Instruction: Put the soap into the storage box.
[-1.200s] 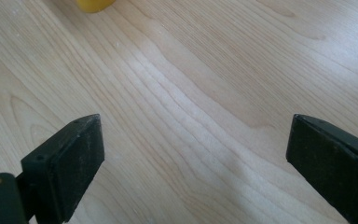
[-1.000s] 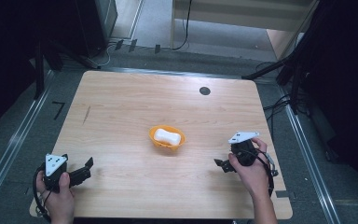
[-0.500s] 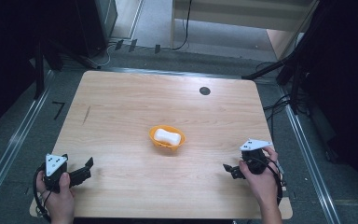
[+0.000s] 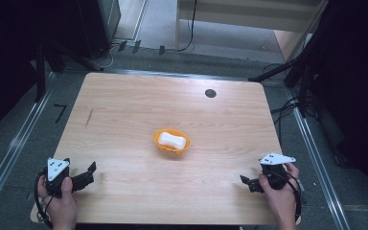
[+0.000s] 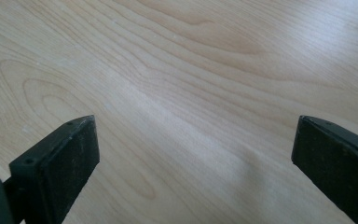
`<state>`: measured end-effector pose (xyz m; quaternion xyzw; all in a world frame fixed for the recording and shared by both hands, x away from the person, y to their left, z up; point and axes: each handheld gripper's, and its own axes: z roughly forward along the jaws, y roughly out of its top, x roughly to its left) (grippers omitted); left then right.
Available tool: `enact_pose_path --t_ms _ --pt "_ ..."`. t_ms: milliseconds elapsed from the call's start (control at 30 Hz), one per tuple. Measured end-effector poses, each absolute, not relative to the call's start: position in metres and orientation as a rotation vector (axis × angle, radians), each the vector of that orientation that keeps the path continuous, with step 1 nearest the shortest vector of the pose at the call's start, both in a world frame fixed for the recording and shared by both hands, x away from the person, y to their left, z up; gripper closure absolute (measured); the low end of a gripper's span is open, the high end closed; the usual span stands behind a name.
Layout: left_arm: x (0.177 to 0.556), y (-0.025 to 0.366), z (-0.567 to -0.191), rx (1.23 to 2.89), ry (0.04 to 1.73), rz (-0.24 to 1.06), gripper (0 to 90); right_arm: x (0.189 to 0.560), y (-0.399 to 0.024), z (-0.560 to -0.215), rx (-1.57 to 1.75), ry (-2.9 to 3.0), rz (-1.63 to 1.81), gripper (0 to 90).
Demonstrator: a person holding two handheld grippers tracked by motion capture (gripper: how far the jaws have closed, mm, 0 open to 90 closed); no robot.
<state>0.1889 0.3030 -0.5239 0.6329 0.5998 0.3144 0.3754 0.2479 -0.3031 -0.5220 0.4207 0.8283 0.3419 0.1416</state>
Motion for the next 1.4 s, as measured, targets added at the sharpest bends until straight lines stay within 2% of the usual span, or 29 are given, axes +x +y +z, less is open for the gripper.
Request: enact_pose_path --t_ms 1400 --pt "0.189 0.301 -0.524 1.628 1.529 0.819 8.3 0.193 -0.373 -0.544 1.371 2.158 1.148 0.1"
